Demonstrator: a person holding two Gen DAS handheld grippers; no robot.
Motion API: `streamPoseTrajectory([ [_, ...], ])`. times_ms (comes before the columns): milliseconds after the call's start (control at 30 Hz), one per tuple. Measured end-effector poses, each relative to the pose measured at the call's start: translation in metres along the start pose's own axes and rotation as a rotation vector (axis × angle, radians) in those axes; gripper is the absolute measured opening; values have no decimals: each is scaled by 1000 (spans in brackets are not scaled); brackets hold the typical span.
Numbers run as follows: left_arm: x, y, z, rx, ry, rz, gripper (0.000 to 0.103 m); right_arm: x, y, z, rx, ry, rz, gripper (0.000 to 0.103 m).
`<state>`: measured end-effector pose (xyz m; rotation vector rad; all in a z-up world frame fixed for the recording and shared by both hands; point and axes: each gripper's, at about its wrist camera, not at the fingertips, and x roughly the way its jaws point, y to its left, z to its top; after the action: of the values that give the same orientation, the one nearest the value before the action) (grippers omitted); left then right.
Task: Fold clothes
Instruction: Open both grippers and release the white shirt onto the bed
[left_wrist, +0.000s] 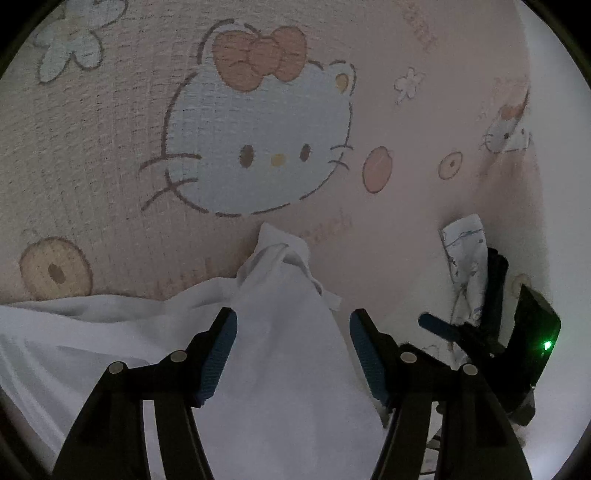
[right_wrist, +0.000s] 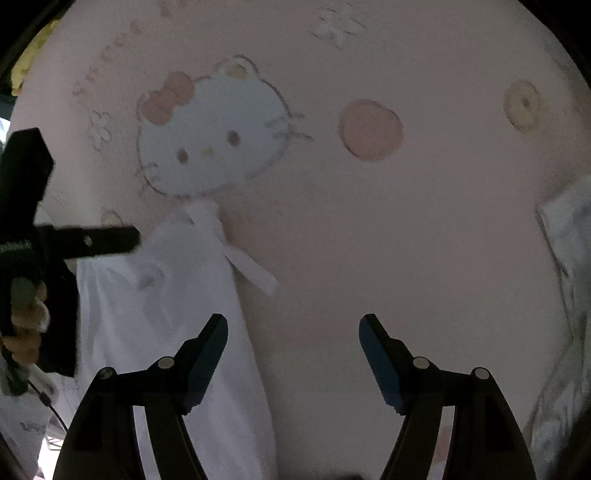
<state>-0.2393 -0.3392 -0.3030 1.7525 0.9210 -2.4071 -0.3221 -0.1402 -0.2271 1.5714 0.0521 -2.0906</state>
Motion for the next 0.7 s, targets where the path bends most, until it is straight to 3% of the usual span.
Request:
streamPoseTrajectory([
  [133, 11, -14, -3, 5, 8, 23, 61, 0, -18, -29, 77, 6, 36, 73],
  [367, 39, -51, -15, 91, 103, 67, 61, 20, -13, -65, 62, 100, 44, 73],
  [500, 54, -62, -20, 103, 159, 53, 61, 26, -7, -69, 27, 130, 36, 73],
  [700, 73, -65, -20, 77, 182, 97, 61, 35, 1, -73, -21, 167, 25, 73],
])
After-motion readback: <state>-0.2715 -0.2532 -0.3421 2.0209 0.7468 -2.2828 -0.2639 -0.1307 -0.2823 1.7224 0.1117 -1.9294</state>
